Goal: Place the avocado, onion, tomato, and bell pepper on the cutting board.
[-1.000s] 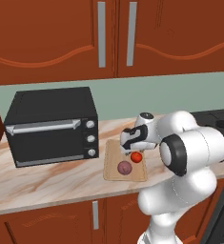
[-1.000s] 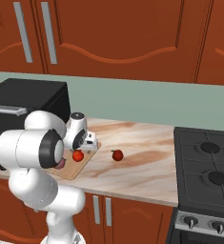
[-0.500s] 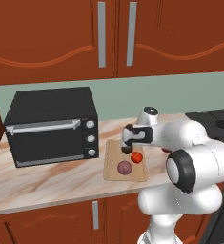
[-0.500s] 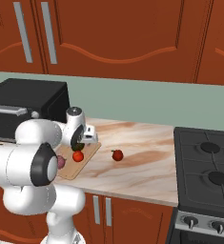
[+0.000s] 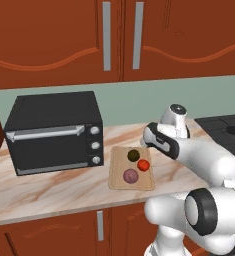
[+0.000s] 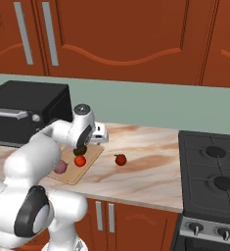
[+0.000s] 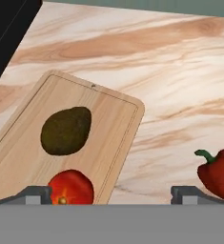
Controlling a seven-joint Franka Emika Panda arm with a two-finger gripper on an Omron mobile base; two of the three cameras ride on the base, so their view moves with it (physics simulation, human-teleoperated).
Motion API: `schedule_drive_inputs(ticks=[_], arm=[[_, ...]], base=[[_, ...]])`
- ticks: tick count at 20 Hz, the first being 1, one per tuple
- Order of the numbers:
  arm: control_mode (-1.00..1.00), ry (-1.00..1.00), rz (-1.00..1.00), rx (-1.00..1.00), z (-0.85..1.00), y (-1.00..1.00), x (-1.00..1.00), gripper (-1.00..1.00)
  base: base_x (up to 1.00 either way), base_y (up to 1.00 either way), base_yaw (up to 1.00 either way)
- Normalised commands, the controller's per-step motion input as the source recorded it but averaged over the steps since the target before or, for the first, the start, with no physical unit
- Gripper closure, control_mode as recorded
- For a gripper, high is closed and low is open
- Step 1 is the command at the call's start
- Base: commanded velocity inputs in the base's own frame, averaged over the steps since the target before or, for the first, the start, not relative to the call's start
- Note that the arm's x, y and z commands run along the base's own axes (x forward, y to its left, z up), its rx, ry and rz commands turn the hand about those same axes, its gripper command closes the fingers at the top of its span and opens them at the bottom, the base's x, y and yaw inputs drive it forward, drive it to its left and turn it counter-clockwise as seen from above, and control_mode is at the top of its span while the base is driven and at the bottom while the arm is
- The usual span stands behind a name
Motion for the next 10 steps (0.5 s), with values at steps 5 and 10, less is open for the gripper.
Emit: schedule_drive_inputs(ticks=[5, 10], arm=[[-1.00, 0.00, -0.04, 0.00, 0.50, -0.74, -0.17, -1.00], [-1.00, 0.00, -0.06, 0.00, 0.25, -0.62, -0.10, -1.00]], base=[[0.00, 0.00, 0.00], [0.00, 0.00, 0.00]])
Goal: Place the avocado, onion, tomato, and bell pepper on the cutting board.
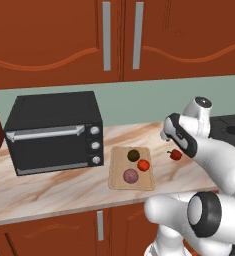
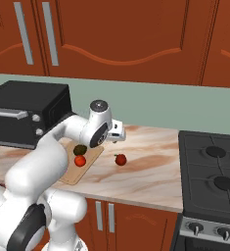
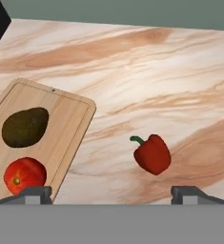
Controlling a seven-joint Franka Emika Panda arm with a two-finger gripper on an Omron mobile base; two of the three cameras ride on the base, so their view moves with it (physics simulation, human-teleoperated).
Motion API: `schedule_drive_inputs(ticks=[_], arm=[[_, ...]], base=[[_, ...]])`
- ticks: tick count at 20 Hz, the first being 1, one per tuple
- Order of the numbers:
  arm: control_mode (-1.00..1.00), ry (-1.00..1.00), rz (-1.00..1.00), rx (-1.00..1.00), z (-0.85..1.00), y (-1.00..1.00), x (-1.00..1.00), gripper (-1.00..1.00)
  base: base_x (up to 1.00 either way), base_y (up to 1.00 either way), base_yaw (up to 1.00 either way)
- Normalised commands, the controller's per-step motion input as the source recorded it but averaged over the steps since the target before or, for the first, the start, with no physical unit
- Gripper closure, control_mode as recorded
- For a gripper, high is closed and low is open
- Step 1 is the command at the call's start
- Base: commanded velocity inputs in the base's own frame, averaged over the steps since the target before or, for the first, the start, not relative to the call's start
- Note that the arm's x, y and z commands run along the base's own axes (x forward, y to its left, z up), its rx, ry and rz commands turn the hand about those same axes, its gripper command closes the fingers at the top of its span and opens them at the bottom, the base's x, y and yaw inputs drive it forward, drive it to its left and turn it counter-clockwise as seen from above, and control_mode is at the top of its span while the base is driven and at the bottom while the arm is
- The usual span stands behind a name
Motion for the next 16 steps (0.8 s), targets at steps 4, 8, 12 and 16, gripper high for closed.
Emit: schedule_drive_inputs(ticks=[4, 8, 12, 16], arm=[[-1.00, 0.00, -0.11, 0.00, 0.02, -0.42, 0.01, -1.00], [-1.00, 0.04, -0.14, 0.00, -0.05, -0.24, 0.09, -1.00], [-1.00, 0.03, -0.12, 0.00, -0.17, -0.14, 0.05, -1.00], [-1.00, 0.03, -0.08, 0.00, -0.25, -0.03, 0.05, -1.00]], base=[[0.00, 0.00, 0.00], [0.00, 0.00, 0.00], [0.00, 0.00, 0.00], [0.00, 0.00, 0.00]])
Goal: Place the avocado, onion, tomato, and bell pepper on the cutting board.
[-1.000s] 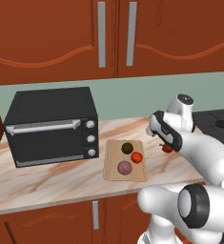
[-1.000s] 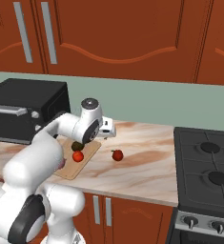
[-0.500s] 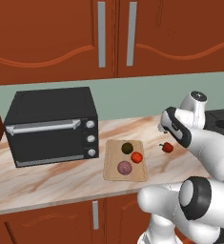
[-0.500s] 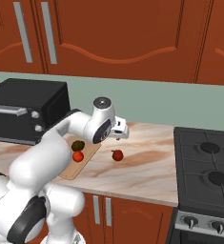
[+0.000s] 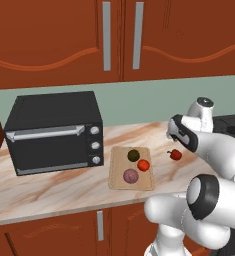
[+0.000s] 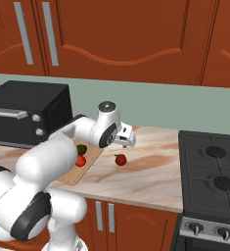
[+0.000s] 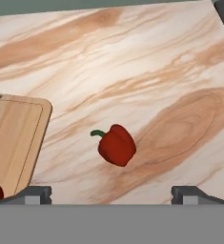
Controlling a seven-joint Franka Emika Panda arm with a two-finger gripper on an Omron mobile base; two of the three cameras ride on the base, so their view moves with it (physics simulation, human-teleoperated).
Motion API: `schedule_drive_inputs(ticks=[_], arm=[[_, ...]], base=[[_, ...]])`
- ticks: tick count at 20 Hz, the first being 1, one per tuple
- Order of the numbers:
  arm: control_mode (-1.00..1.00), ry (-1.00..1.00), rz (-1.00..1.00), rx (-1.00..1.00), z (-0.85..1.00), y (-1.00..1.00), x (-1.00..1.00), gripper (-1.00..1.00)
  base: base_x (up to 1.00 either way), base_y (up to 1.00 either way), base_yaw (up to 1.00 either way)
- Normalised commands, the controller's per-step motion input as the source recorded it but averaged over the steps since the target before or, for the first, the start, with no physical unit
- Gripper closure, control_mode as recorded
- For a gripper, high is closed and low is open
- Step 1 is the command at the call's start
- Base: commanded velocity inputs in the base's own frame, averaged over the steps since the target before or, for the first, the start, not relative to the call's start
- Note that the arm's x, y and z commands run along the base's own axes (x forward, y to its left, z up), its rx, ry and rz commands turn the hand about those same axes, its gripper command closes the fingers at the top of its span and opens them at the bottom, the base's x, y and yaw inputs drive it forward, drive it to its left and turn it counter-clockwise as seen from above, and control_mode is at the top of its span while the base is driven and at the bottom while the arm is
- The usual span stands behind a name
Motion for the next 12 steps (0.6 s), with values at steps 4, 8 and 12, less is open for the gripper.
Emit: schedule_drive_inputs(ticks=[4, 8, 12], arm=[[-1.00, 0.02, -0.02, 0.00, -0.26, 0.00, 0.00, -1.00], [-1.00, 0.04, -0.02, 0.00, -0.28, -0.01, 0.04, -1.00], [-1.00, 0.05, -0.02, 0.00, -0.26, -0.01, 0.17, -1.00]], base=[[0.00, 0.00, 0.00], [0.00, 0.00, 0.00], [0.00, 0.00, 0.00]])
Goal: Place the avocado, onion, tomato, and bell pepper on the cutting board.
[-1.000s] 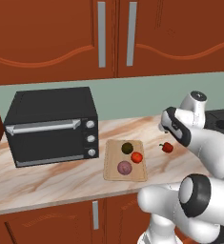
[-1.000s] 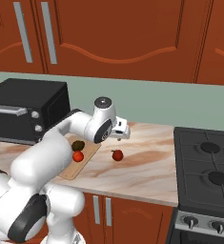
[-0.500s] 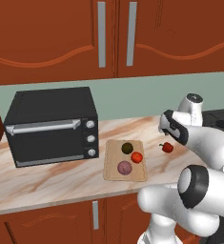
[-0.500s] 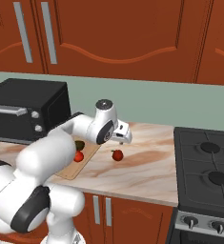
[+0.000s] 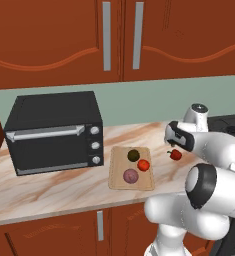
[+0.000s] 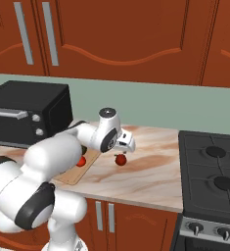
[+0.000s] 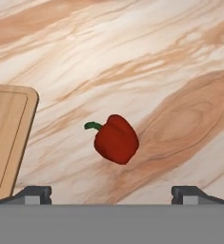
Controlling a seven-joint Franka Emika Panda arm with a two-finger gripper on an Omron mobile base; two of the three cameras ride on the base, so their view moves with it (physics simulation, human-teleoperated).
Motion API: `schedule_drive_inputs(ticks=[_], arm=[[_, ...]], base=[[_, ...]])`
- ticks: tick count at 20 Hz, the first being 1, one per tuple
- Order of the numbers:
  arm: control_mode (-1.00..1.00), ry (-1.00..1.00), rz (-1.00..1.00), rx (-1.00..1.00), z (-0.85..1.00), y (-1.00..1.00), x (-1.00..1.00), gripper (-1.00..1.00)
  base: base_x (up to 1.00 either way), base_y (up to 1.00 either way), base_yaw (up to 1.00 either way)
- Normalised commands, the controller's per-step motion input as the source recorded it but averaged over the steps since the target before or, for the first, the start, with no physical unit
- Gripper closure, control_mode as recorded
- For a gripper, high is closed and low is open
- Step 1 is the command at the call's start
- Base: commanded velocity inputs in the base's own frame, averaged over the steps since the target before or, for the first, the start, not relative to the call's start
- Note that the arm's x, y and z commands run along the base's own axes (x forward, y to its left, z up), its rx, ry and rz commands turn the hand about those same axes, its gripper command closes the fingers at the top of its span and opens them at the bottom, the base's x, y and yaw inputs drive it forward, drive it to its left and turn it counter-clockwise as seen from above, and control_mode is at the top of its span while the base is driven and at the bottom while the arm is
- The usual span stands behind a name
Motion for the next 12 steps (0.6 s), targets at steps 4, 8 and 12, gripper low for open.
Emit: schedule_drive_inputs(ticks=[4, 8, 12], arm=[[-1.00, 0.06, -0.01, 0.00, -0.22, -0.03, 0.31, -1.00], [-1.00, 0.06, -0.01, 0.00, -0.20, -0.03, 0.29, -1.00], [-1.00, 0.04, 0.00, 0.00, -0.21, -0.12, 0.08, -1.00]], base=[[0.00, 0.00, 0.00], [0.00, 0.00, 0.00], [0.00, 0.00, 0.00]])
